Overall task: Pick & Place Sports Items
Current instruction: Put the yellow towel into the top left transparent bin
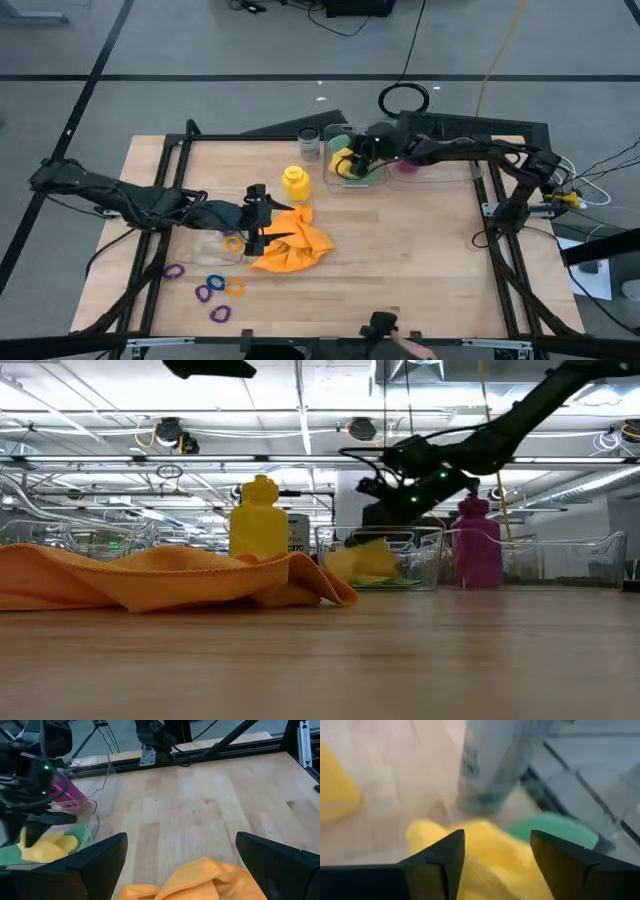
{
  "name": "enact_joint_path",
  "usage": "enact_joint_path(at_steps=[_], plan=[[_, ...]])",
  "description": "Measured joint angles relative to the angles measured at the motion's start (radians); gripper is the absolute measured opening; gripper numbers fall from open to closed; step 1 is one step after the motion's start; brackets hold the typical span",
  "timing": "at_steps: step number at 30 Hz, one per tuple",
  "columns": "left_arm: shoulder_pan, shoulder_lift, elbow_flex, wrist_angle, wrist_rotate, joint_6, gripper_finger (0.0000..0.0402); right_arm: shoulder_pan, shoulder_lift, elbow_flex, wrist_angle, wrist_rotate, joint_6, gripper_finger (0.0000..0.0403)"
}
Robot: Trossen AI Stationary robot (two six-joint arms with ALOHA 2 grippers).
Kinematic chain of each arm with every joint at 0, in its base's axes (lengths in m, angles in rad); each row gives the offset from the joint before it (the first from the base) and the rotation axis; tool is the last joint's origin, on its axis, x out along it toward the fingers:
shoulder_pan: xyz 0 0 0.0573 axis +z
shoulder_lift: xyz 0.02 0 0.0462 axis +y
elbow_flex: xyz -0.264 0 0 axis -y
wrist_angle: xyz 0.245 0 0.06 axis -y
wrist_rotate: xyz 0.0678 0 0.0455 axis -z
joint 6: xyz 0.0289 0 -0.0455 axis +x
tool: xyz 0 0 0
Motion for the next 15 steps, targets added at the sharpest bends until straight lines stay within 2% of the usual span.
enact_joint_path(at_steps=[4, 15], plan=[[0.0, 0.0, 0.0, 0.0, 0.0, 0.0, 0.031, 0.0, -0.009, 0.0, -0.108, 0.056, -0.037, 0.0156], [0.0, 0.0, 0.0, 0.001, 0.0, 0.006, 0.031, 0.006, -0.045, 0.0, -0.273, 0.061, -0.125, 0.0148]])
